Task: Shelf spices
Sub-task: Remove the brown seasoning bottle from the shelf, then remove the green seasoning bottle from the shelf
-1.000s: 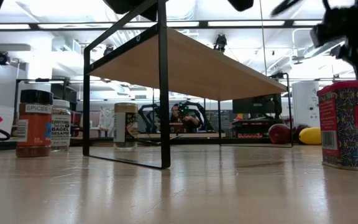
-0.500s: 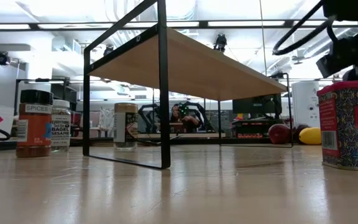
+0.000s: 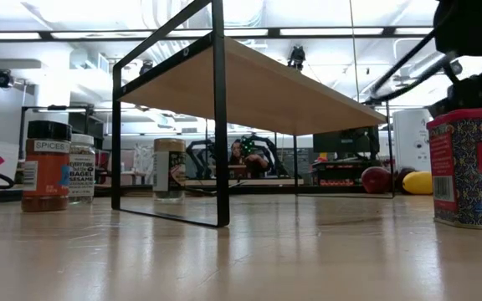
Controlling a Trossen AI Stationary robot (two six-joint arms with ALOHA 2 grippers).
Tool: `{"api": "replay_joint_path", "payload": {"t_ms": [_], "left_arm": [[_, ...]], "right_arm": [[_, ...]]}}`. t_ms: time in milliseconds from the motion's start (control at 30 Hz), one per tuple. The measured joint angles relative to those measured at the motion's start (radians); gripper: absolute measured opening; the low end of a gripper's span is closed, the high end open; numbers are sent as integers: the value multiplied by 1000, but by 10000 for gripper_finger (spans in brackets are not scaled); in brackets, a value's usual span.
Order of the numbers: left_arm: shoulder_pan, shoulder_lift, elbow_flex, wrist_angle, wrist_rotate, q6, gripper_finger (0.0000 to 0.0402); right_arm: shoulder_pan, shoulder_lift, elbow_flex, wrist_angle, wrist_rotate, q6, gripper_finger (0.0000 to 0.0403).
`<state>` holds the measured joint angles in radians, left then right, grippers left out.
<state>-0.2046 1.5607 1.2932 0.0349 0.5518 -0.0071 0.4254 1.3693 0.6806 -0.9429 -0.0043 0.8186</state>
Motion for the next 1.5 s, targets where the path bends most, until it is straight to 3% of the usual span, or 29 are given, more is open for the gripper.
{"api": "replay_joint_path", "payload": {"t_ms": [433,733,1067,1333,1500], "left_arm": [[-28,-37,-31,3,-99,10,231],[-24,-35,-44,0,-127,10,231],[-19,-37,-45,-26,-132,0,231],[0,-37,-45,-157,-268,10,231],[10,-38,-45,-154,-360,26,231]], "right_arm": [[-1,0,23,63,7,-1,270],[-1,-9,165,-116,46,-14,310],[-3,-26,427,-202,272,-121,302],[-53,-48,612,-202,461,-258,290],[-172,-68,626,-188,614,-372,279]]}}
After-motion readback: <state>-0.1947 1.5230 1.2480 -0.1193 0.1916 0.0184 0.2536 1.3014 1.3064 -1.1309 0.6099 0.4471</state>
